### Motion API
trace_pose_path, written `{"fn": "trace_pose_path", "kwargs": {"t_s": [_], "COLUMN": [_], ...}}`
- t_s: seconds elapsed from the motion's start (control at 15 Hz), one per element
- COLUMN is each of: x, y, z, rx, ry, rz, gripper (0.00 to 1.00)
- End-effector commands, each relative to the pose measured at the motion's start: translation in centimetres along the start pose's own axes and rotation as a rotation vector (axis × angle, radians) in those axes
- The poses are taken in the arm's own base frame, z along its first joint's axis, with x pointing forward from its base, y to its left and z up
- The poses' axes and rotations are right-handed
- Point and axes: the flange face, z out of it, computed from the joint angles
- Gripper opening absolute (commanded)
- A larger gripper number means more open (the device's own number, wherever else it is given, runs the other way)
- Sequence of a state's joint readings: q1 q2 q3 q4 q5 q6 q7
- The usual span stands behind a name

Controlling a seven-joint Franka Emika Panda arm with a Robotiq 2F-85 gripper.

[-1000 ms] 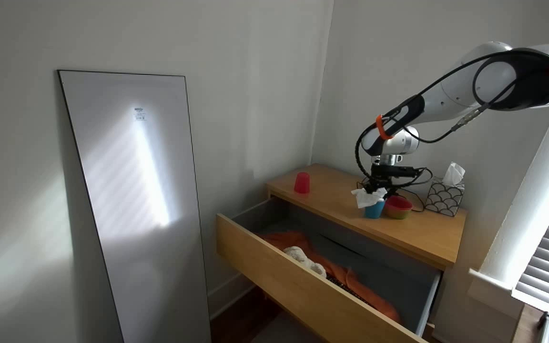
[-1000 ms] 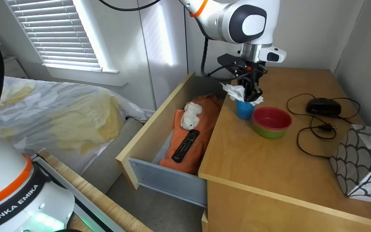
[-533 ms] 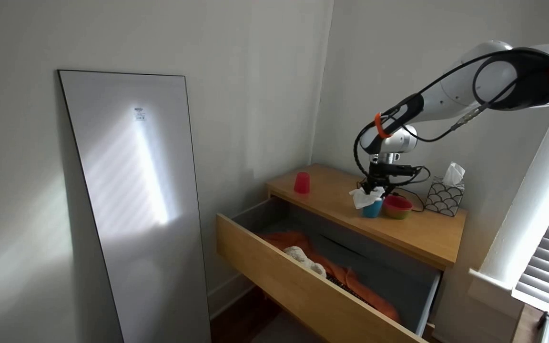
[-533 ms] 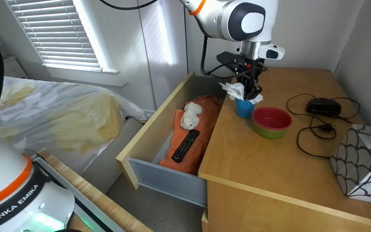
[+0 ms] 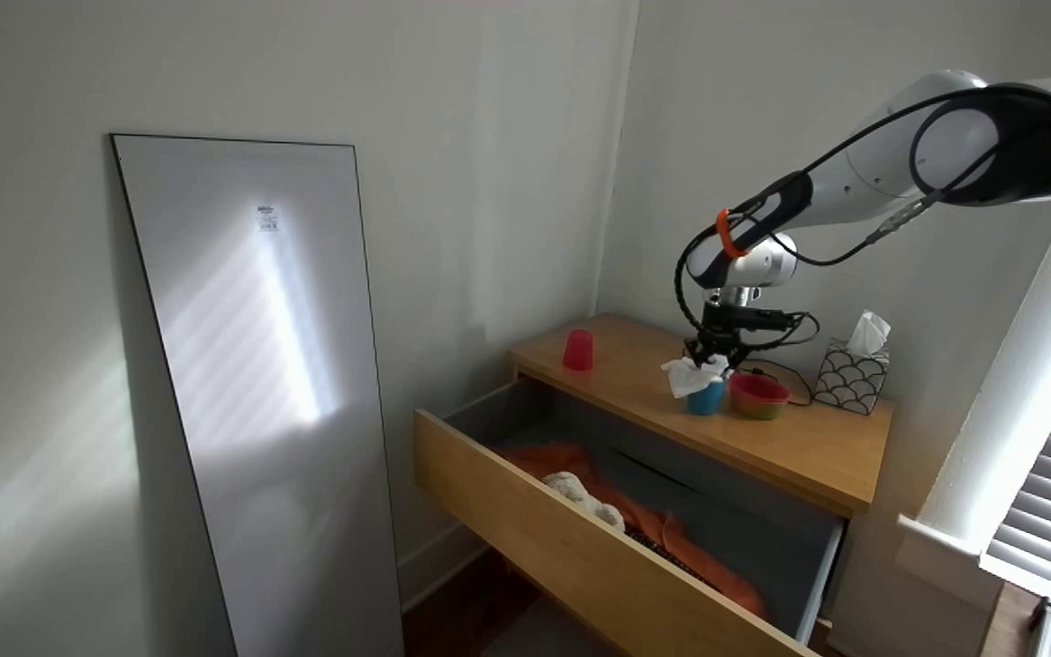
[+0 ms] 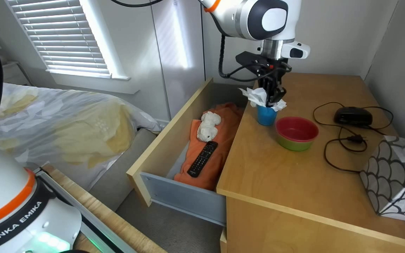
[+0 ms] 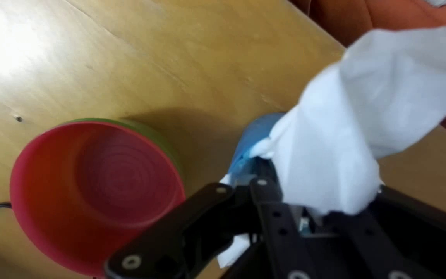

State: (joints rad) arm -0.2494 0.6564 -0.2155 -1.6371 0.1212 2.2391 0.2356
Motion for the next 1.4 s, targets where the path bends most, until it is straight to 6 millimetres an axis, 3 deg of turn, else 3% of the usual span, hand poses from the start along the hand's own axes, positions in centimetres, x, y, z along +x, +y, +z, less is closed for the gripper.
{"fn": "trace_pose_path", "kwargs": {"t_s": [0.0,0.6,0.87,1.13,1.33], "x": [-0.8,-2.0,-2.8,-3.2,-3.0], "y": [0.1,0.5,0.5,0.6,0.8], "z": [-1.2,-4.3,-5.6,-6.8,-7.0], "rx": [0.020,0.044,0.056,0.068,0.070], "ry": [0.022,0.050,0.064,0.078,0.081], "rz": [-0.021,-0.028,-0.037,-0.036,-0.029], "gripper": [0.20,0.21,0.11,0.10,0.01]}}
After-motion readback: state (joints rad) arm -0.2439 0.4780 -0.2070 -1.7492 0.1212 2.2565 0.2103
